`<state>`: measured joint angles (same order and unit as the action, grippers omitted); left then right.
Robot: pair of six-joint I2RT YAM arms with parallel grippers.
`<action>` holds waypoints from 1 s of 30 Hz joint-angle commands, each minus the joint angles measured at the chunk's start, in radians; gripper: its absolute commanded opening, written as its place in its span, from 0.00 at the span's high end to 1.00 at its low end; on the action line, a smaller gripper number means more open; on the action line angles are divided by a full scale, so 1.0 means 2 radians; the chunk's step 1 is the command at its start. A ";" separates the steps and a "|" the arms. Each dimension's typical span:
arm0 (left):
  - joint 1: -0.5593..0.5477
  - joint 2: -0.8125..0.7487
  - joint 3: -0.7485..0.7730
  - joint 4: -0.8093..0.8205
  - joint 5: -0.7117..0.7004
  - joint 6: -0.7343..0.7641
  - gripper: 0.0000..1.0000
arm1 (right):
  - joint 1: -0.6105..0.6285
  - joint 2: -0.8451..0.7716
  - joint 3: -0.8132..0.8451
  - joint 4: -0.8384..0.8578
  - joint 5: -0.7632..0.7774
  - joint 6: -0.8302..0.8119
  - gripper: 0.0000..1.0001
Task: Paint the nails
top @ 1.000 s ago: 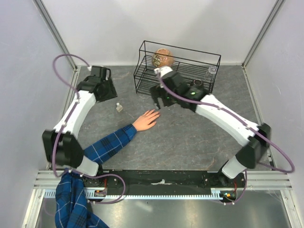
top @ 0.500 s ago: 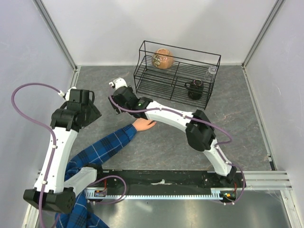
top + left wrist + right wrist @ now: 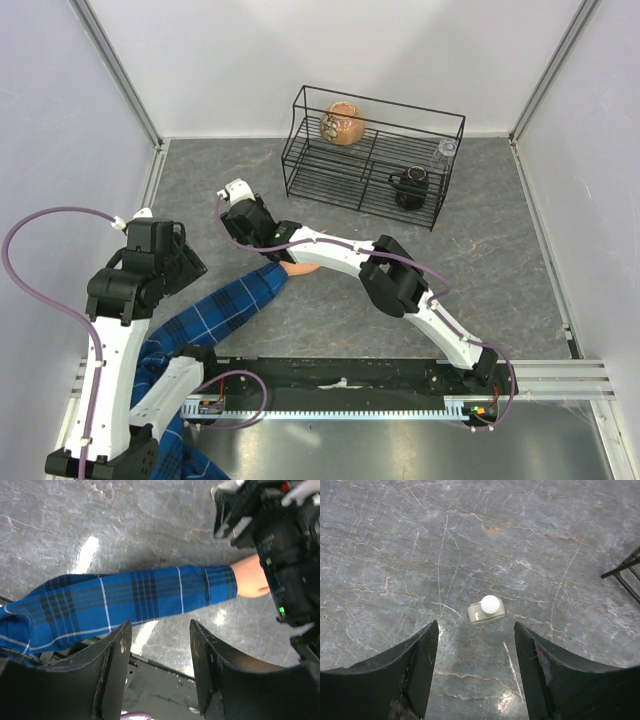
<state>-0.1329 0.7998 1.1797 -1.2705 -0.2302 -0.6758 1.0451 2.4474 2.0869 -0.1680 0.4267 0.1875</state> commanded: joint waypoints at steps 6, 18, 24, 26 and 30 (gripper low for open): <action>-0.001 -0.025 0.033 -0.033 0.038 0.042 0.44 | 0.006 0.034 0.037 0.059 0.020 -0.013 0.36; -0.001 -0.025 0.057 -0.042 0.051 0.050 0.44 | 0.001 0.063 0.051 0.071 0.037 -0.031 0.41; -0.001 -0.026 0.057 -0.043 0.056 0.049 0.44 | -0.006 0.069 0.048 0.079 0.029 -0.032 0.55; -0.001 -0.025 0.055 -0.043 0.062 0.052 0.44 | -0.006 0.069 0.047 0.081 0.029 -0.033 0.56; -0.001 -0.023 0.052 -0.037 0.094 0.073 0.44 | -0.008 0.069 0.048 0.081 0.024 -0.042 0.72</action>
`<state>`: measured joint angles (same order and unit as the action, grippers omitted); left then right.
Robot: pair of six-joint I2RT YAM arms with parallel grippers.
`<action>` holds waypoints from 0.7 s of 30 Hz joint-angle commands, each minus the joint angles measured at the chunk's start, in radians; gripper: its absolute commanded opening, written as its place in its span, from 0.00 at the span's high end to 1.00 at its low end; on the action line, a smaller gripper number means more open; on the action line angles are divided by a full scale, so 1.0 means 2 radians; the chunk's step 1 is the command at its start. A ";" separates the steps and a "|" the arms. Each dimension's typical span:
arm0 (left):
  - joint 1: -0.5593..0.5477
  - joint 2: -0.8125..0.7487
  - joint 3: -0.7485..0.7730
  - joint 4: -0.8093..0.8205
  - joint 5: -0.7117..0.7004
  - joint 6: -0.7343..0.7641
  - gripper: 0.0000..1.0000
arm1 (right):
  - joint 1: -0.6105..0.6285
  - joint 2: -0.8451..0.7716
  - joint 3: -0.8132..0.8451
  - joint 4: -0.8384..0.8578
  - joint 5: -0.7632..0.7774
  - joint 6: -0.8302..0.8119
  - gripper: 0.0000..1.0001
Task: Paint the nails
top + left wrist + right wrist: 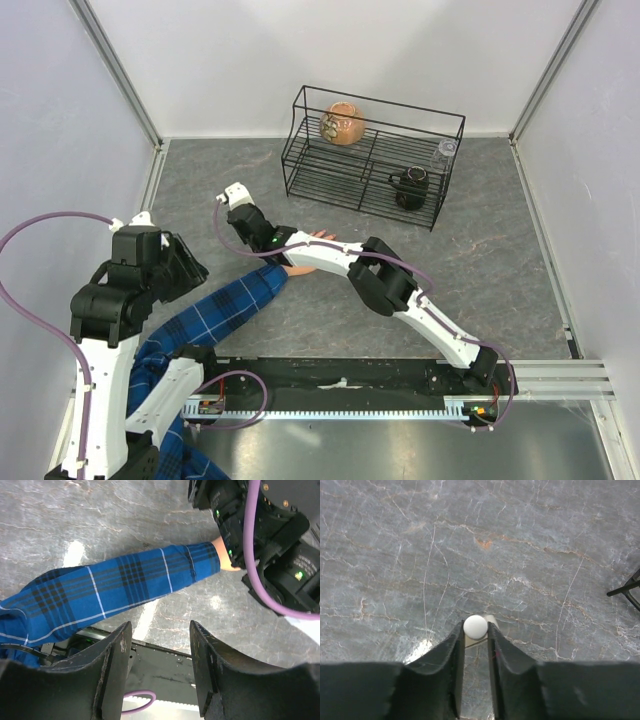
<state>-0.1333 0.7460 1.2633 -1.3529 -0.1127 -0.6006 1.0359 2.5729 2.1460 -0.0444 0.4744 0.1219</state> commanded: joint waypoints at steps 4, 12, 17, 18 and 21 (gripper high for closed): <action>-0.001 -0.006 0.008 0.019 0.065 0.047 0.44 | -0.004 -0.001 0.021 0.019 -0.006 -0.013 0.89; -0.001 -0.005 -0.001 0.077 0.142 0.050 0.44 | -0.007 -0.075 -0.014 0.000 -0.032 -0.015 1.00; -0.001 0.004 0.002 0.115 0.146 0.053 0.43 | -0.014 -0.201 -0.126 -0.015 -0.066 0.008 1.00; -0.001 0.004 -0.003 0.125 0.152 0.054 0.42 | -0.022 -0.225 -0.147 -0.014 -0.078 0.030 1.00; -0.001 0.001 -0.020 0.180 0.181 0.058 0.40 | -0.042 -0.319 -0.216 -0.034 -0.140 0.062 1.00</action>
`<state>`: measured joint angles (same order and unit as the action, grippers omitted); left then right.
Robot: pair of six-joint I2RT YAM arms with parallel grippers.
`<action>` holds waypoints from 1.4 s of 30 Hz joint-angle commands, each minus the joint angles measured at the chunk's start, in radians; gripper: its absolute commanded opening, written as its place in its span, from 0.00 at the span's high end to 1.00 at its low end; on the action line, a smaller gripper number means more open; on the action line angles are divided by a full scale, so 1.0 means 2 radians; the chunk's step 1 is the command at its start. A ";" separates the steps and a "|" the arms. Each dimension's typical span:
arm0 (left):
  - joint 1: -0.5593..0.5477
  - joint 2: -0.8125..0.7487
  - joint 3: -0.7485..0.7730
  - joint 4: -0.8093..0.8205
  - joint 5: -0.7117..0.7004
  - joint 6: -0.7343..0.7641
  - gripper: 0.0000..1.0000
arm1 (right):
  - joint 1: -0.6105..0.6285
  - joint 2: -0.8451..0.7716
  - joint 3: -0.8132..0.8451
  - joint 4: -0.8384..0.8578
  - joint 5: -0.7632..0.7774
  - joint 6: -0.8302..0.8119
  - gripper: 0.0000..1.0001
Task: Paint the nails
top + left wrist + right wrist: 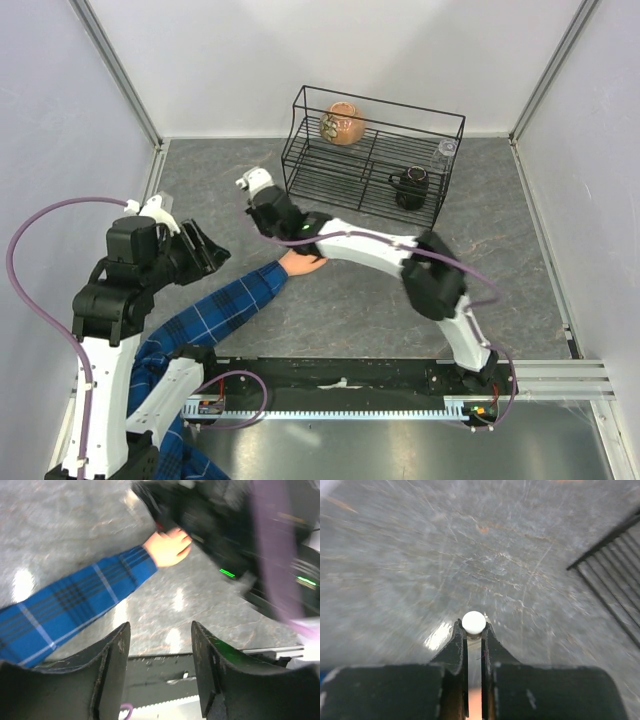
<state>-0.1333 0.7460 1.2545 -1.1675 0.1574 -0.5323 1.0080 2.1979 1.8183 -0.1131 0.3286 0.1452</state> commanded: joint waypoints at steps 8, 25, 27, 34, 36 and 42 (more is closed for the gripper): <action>-0.004 0.015 -0.129 0.365 0.255 0.041 0.39 | -0.068 -0.288 -0.023 -0.263 -0.041 0.105 1.00; -0.233 0.122 -0.143 0.582 0.102 0.265 0.44 | -0.082 -0.307 0.088 -0.427 -0.060 0.174 1.00; -0.236 0.132 -0.136 0.598 0.102 0.279 0.44 | -0.083 -0.306 0.095 -0.426 -0.055 0.171 1.00; -0.239 0.158 -0.130 0.624 0.115 0.287 0.47 | -0.095 -0.290 0.126 -0.432 -0.057 0.164 1.00; -0.239 0.162 -0.139 0.640 0.116 0.285 0.47 | -0.095 -0.288 0.126 -0.432 -0.058 0.163 1.00; -0.242 0.180 -0.132 0.677 0.115 0.273 0.45 | -0.100 -0.278 0.148 -0.440 -0.067 0.162 1.00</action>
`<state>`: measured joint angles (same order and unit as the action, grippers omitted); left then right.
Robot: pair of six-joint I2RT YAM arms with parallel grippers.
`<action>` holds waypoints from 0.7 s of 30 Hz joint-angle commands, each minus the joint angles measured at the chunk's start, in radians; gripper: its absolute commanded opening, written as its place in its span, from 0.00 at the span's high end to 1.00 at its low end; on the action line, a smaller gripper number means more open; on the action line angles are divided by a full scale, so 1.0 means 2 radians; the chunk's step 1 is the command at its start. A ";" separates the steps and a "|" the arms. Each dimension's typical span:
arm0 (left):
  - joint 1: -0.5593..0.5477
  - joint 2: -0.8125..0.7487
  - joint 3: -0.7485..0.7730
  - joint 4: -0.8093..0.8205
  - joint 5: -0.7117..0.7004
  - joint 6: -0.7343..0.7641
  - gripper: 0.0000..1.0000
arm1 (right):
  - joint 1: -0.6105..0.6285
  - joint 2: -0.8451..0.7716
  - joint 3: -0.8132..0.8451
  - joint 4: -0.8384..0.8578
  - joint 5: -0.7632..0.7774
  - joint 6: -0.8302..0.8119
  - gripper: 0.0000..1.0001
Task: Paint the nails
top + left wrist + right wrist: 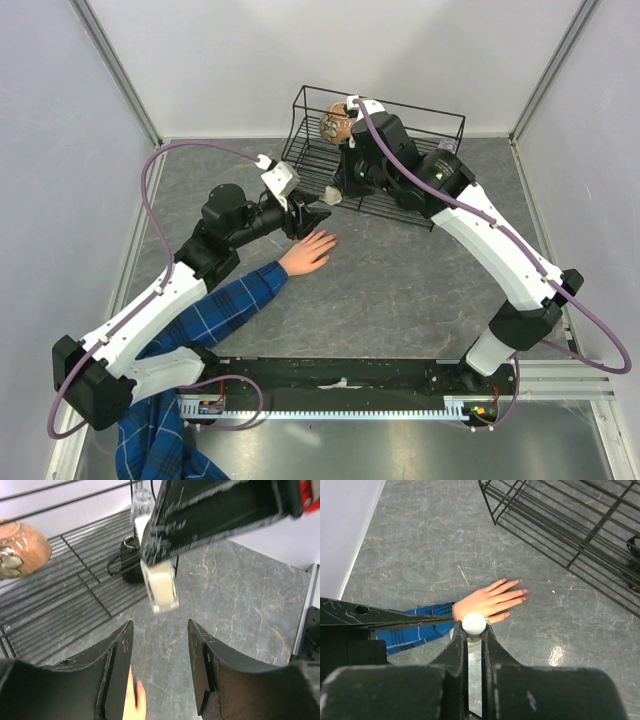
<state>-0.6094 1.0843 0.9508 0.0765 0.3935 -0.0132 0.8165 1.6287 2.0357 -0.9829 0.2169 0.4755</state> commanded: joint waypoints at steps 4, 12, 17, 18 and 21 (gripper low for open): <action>-0.005 0.031 0.037 0.065 0.004 0.017 0.48 | -0.006 0.016 0.053 -0.009 -0.024 -0.003 1.00; -0.005 0.057 0.055 0.097 -0.006 0.017 0.53 | -0.009 0.019 0.066 -0.012 -0.031 0.002 1.00; -0.006 0.066 0.061 0.102 -0.007 0.018 0.57 | -0.010 0.021 0.072 -0.012 -0.035 0.007 1.00; -0.006 0.067 0.061 0.103 -0.010 0.017 0.57 | -0.011 0.021 0.074 -0.013 -0.035 0.008 1.00; -0.006 0.068 0.063 0.106 -0.010 0.018 0.57 | -0.011 0.022 0.076 -0.015 -0.038 0.009 1.00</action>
<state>-0.6193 1.2148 1.0317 0.2214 0.3943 -0.0124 0.7937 1.6691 2.1353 -1.0111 0.1665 0.4782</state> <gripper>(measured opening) 0.433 0.053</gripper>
